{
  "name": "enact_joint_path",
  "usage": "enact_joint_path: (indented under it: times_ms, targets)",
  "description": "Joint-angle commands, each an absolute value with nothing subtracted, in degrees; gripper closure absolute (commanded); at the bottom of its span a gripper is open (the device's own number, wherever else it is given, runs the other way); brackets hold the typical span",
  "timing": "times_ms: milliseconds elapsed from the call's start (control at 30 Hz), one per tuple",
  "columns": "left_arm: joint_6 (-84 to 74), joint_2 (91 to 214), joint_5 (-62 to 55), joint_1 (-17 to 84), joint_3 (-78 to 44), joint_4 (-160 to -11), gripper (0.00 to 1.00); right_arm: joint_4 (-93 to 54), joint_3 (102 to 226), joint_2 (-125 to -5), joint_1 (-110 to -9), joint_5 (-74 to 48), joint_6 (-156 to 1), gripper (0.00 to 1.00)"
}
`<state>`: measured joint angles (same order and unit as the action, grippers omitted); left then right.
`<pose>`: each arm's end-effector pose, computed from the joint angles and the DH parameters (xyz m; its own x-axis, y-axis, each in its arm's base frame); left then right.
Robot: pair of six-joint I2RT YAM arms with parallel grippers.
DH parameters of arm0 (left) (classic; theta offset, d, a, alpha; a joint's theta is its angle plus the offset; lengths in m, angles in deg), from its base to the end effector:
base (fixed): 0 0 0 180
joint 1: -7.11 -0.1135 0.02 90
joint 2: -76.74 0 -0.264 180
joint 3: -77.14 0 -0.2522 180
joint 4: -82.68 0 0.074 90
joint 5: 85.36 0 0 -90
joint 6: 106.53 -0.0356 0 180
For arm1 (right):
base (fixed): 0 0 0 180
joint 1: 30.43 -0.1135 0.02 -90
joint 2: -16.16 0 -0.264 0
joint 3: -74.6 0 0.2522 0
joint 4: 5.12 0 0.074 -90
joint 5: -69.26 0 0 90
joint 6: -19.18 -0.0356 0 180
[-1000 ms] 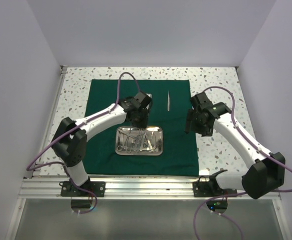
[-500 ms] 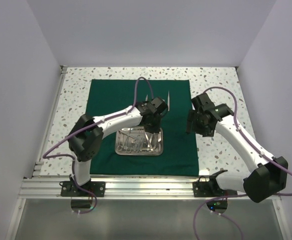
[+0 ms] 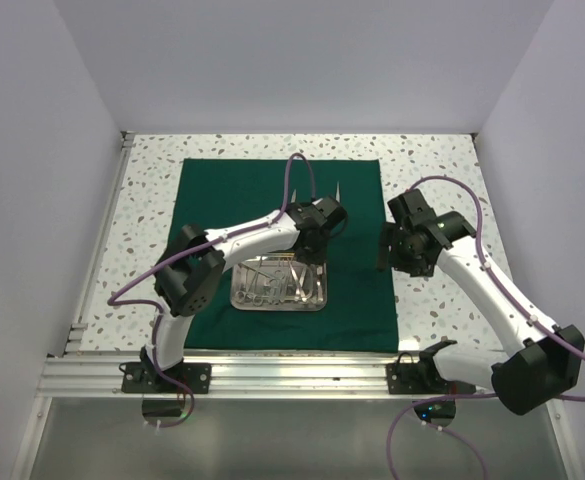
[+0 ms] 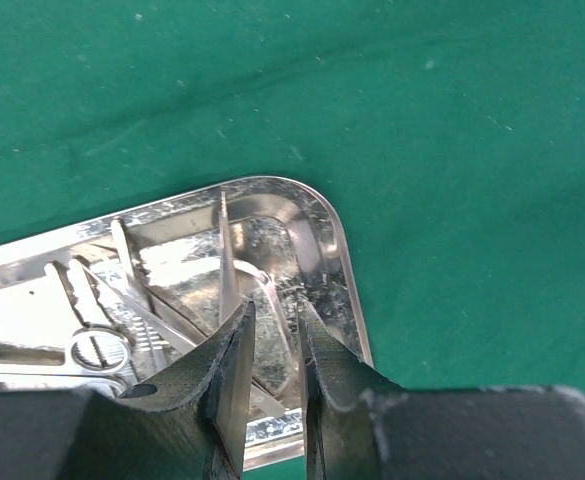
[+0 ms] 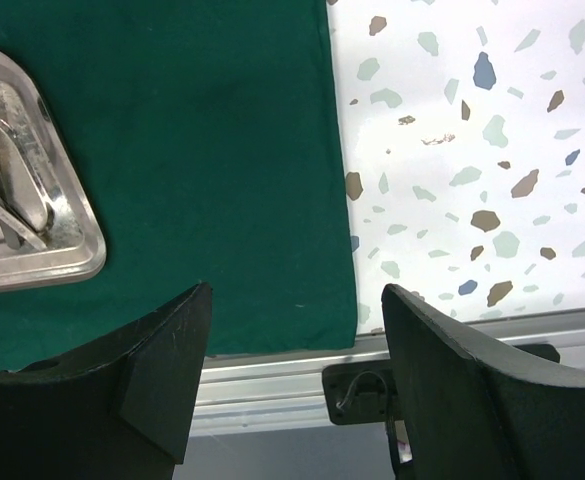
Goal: Open and lay out the surgical kit
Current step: Pick up the medical item from the container.
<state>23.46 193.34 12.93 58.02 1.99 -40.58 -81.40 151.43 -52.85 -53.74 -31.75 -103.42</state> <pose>0.2721 -0.3268 0.1966 -0.9216 0.1259 -0.3671 0.1859 0.9735 -0.1329 0.2004 0.0789 0.2930 -0.8942 0.1906 -0.4050 0.1873 0.9811 0.0482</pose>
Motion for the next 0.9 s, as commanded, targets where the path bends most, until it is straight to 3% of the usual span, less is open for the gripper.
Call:
enact_joint_path:
  times_ms: [0,867]
  targets:
    - [24.2,190.6,16.1,57.9,3.9,-39.2,0.73,-82.5,151.2,-51.4,-53.9,-33.1,-102.6,0.27]
    - [20.8,196.9,19.2,56.4,5.1,-39.4,0.74,-82.4,152.3,-53.1,-53.9,-33.3,-103.0,0.27]
